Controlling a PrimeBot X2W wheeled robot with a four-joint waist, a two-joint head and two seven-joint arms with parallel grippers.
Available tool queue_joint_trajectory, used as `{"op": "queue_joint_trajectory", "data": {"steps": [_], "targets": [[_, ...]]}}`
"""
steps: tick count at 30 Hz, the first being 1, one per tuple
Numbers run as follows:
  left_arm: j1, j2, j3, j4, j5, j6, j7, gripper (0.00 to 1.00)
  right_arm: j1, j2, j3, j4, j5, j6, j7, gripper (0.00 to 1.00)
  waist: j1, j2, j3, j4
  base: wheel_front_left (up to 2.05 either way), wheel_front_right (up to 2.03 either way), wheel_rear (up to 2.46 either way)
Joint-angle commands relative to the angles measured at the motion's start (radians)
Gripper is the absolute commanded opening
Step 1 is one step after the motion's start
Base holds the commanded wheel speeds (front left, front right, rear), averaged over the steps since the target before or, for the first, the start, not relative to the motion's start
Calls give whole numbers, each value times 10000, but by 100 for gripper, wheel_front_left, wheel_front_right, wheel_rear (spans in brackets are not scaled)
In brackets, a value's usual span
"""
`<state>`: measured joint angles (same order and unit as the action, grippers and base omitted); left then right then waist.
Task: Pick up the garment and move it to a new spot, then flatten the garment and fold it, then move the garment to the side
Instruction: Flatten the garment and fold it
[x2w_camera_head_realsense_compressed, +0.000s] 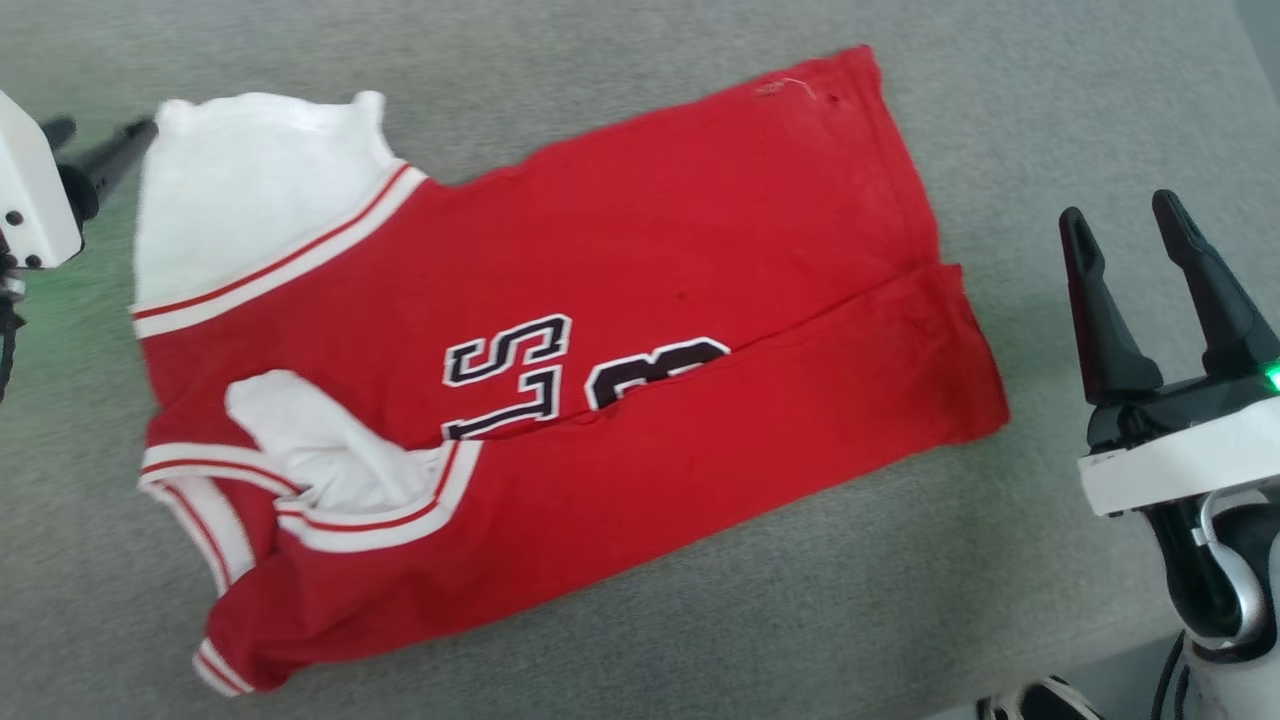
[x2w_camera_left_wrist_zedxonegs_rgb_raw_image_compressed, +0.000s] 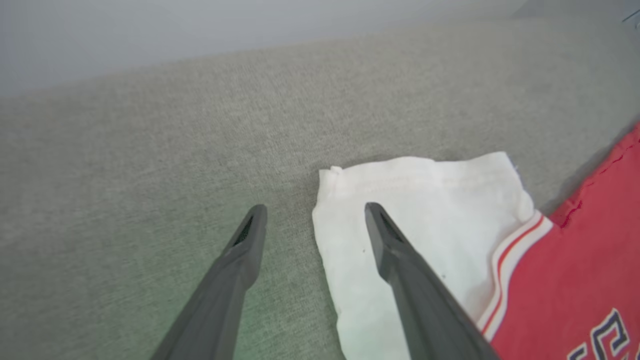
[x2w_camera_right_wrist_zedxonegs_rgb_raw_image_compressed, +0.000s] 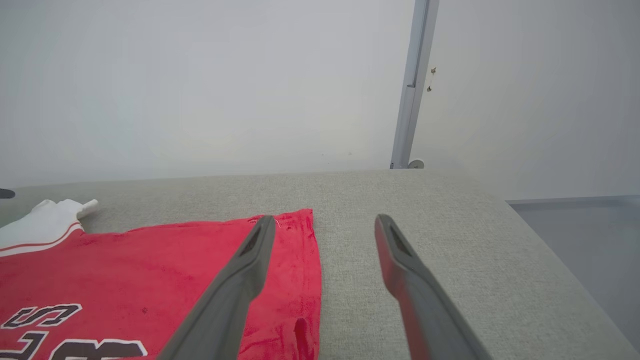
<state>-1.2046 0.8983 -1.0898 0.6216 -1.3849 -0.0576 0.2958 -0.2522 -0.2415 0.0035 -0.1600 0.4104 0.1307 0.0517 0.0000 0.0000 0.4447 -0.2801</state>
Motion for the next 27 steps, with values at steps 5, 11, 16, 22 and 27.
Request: {"op": "queue_joint_trajectory", "data": {"steps": [5, 11, 16, 22, 27], "targets": [[-647, 20, -351, 370, -502, -98, 2533, 100, 174, 204, 57, -105, 33, 0, -175, 100, 0, 0, 421, -582, 0, 0, 0], [-1030, -163, -552, 516, -676, -134, 3884, 88, 20, 293, 150, -87, 106, 0, -152, 100, 0, 0, 798, -753, 0, 0, 0], [-1027, -441, -555, 370, -920, -264, 4336, 0, -269, 194, 352, -17, 70, 0, 33, 100, 0, 0, 1033, -694, 0, 0, 0], [-1248, -444, -529, 354, -683, -383, 4129, 0, -1725, -567, 1285, 563, 312, 0, 1497, 100, 0, 0, 1246, -484, 0, 0, 0], [-1546, -567, -431, 280, -585, -463, 3904, 0, -3645, -1178, 2091, 1715, 1001, 0, 3066, 100, 0, 0, 1494, -176, 0, 0, 0]]}}
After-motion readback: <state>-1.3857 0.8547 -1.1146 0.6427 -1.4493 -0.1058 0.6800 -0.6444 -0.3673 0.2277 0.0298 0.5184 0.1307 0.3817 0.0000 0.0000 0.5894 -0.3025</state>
